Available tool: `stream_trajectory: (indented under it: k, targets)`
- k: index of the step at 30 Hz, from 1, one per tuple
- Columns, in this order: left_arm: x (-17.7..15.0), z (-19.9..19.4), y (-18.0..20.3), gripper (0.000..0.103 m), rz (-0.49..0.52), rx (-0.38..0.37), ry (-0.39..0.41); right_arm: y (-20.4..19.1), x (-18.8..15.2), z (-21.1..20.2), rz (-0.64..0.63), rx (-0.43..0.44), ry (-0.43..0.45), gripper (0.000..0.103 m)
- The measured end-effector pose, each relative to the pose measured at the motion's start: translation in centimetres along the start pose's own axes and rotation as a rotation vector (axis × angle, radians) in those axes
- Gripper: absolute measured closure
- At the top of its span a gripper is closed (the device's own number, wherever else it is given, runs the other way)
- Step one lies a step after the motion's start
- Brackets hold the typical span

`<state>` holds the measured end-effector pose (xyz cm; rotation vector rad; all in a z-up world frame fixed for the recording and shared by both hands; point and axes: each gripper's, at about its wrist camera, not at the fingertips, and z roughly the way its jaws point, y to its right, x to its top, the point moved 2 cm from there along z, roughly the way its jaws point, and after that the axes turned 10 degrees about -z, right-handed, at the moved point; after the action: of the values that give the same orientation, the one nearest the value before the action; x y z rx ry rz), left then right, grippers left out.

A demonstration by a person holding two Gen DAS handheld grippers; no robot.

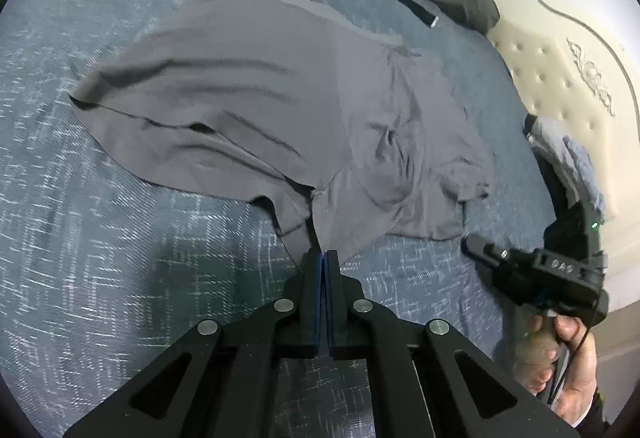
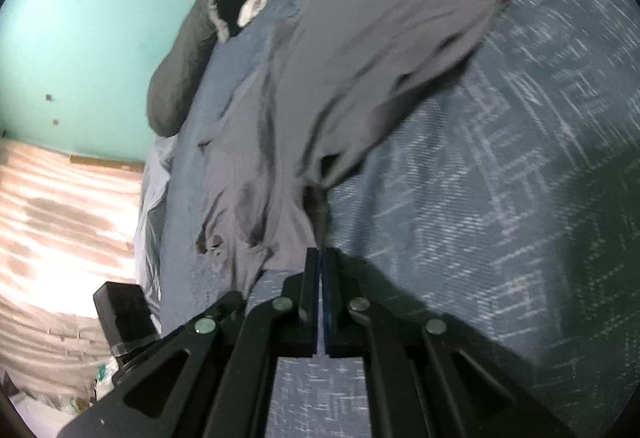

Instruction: Fold clothes

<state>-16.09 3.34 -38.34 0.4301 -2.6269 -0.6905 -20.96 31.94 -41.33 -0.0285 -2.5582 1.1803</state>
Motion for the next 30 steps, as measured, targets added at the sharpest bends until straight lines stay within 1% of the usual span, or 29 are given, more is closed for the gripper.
stream_trajectory:
  k: [2,4,7,10,11,12,14,17,19,22,24,26,30]
  targets:
    - [0.2,-0.5,-0.1,0.101,-0.016,-0.01,0.01,0.7,-0.1,-0.2,0.04,0.003,-0.002,0.102]
    - [0.4,-0.8,-0.1,0.101,-0.014,-0.003,0.026,1.1,0.1,-0.6,0.059,0.001,0.01,0.102]
    - [0.5,-1.1,-0.1,0.1,-0.02,-0.001,0.037,1.4,0.8,-1.6,0.069,0.004,0.054,0.1]
    - [0.7,-1.6,-0.1,0.099,-0.012,0.007,0.065,2.0,2.1,-3.5,0.085,-0.01,0.128,0.099]
    - [0.9,-1.8,-0.2,0.099,-0.012,0.01,0.076,2.4,2.6,-4.2,0.096,-0.013,0.149,0.093]
    - [1.0,-2.0,-0.2,0.099,-0.013,0.012,0.086,2.9,3.0,-4.9,0.108,-0.016,0.169,0.08]
    - [1.3,-2.3,-0.4,0.099,-0.021,0.013,0.107,4.0,3.8,-6.3,0.135,-0.024,0.213,0.065]
    - [1.6,-2.3,-0.5,0.099,-0.031,0.017,0.127,5.7,4.8,-8.0,0.174,-0.045,0.265,0.065]
    - [1.7,-2.2,-0.4,0.099,-0.027,0.016,0.13,6.5,5.3,-8.3,0.201,-0.053,0.273,0.064]
    - [1.6,-1.8,0.4,0.099,0.006,0.02,0.126,6.8,5.5,-7.8,0.222,-0.042,0.265,0.064]
    - [1.7,-1.5,0.8,0.099,0.013,0.014,0.121,6.6,5.4,-7.5,0.215,-0.014,0.255,0.063]
    - [1.8,-1.3,1.0,0.099,0.015,0.014,0.119,5.6,5.3,-6.6,0.196,0.001,0.237,0.063]
    - [1.9,-1.2,1.0,0.099,0.012,0.01,0.122,4.3,5.5,-5.5,0.151,-0.02,0.224,0.063]
